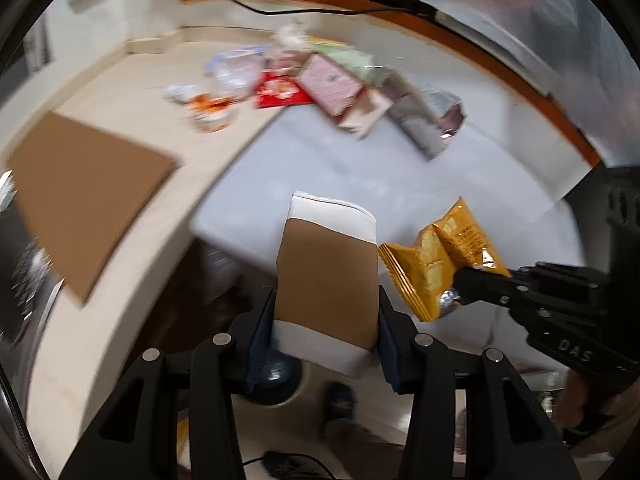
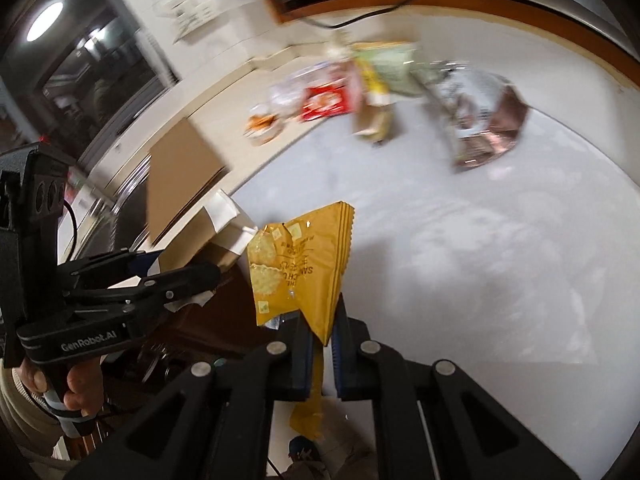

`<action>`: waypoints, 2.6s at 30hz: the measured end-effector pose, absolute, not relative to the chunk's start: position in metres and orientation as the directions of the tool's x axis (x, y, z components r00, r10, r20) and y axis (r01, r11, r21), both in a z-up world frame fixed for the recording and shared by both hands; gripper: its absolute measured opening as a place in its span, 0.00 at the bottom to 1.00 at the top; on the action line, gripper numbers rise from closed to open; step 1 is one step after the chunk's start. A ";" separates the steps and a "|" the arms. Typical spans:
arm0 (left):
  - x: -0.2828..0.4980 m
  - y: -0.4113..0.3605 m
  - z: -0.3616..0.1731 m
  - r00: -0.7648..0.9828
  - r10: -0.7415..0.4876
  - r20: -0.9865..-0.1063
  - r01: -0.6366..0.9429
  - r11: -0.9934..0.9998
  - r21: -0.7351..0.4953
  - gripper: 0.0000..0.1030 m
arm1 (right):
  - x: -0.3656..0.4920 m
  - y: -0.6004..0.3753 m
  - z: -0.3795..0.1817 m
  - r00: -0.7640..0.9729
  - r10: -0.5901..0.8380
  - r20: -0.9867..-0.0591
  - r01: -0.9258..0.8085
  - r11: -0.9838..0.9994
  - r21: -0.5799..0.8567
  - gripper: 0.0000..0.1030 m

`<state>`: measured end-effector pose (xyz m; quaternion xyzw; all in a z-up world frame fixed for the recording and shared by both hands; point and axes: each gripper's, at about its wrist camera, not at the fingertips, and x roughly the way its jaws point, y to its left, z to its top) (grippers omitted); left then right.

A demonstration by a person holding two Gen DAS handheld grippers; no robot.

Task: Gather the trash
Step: 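Carry both items down over the floor bin and open both tools, then raise both tools back up toward the table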

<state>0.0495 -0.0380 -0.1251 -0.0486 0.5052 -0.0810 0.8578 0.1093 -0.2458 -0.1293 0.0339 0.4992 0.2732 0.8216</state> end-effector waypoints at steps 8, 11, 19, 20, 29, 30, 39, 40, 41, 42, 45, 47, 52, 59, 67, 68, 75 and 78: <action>-0.006 0.007 -0.181 0.429 -0.095 -0.898 -0.008 0.994 -0.110 0.44 | 0.054 -0.168 -0.167 0.250 0.456 -0.854 -0.546 0.795 0.265 0.07; -0.015 0.020 -0.219 0.379 -0.096 -0.921 -0.041 0.992 -0.121 0.44 | 0.042 -0.151 -0.201 0.212 0.419 -0.883 -0.550 0.798 0.247 0.07; -0.014 0.039 -0.339 0.292 -0.112 -0.950 -0.071 0.988 -0.138 0.44 | 0.040 -0.135 -0.320 0.137 0.323 -0.936 -0.482 0.847 0.221 0.07; -0.011 0.040 -0.355 0.283 -0.113 -0.953 -0.075 0.987 -0.140 0.44 | 0.042 -0.133 -0.342 0.133 0.309 -0.942 -0.474 0.854 0.214 0.07; 0.018 0.051 -0.463 0.223 -0.093 -0.970 -0.063 0.992 -0.110 0.44 | 0.072 -0.113 -0.458 0.120 0.271 -0.955 -0.447 0.874 0.192 0.07; 0.021 0.054 -0.472 0.216 -0.091 -0.972 -0.061 0.992 -0.106 0.44 | 0.074 -0.111 -0.467 0.116 0.273 -0.955 -0.442 0.875 0.197 0.07; 0.024 0.069 -0.504 0.191 -0.051 -0.980 -0.056 0.996 -0.063 0.75 | 0.088 -0.097 -0.523 0.073 0.282 -0.957 -0.429 0.875 0.226 0.13; 0.024 0.071 -0.505 0.188 -0.048 -0.981 -0.051 0.997 -0.058 0.80 | 0.090 -0.094 -0.528 0.058 0.287 -0.956 -0.429 0.872 0.236 0.15; 0.024 0.070 -0.506 0.189 -0.037 -0.981 -0.050 0.998 -0.047 0.80 | 0.091 -0.094 -0.530 0.048 0.292 -0.955 -0.432 0.868 0.244 0.19; 0.023 0.072 -0.506 0.191 -0.026 -0.981 -0.050 0.998 -0.036 0.80 | 0.091 -0.093 -0.533 0.048 0.283 -0.958 -0.437 0.869 0.234 0.23; 0.021 0.074 -0.503 0.197 -0.021 -0.980 -0.060 0.998 -0.033 0.83 | 0.094 -0.086 -0.535 0.051 0.282 -0.958 -0.444 0.866 0.231 0.34; 0.016 0.076 -0.497 0.208 -0.015 -0.978 -0.064 0.997 -0.029 0.84 | 0.093 -0.084 -0.532 0.050 0.283 -0.958 -0.449 0.863 0.232 0.38; 0.008 0.075 -0.481 0.224 -0.012 -0.974 -0.071 0.997 -0.029 0.85 | 0.090 -0.083 -0.521 0.055 0.283 -0.958 -0.460 0.858 0.227 0.38; -0.006 0.068 -0.441 0.253 -0.022 -0.967 -0.077 0.996 -0.043 0.85 | 0.084 -0.091 -0.485 0.060 0.286 -0.956 -0.462 0.857 0.227 0.38; -0.032 0.067 -0.339 0.319 -0.041 -0.947 -0.067 0.996 -0.065 0.85 | 0.067 -0.090 -0.393 0.107 0.319 -0.942 -0.474 0.849 0.234 0.38; -0.035 0.066 -0.320 0.339 -0.042 -0.940 -0.060 0.996 -0.066 0.85 | 0.064 -0.090 -0.372 0.120 0.330 -0.936 -0.477 0.846 0.237 0.38; -0.051 0.065 -0.204 0.484 -0.062 -0.873 -0.011 0.997 -0.076 0.85 | 0.041 -0.099 -0.259 0.229 0.398 -0.888 -0.501 0.831 0.243 0.38; -0.052 0.066 -0.162 0.544 -0.067 -0.836 0.008 0.997 -0.075 0.86 | 0.033 -0.107 -0.214 0.295 0.418 -0.860 -0.501 0.833 0.233 0.38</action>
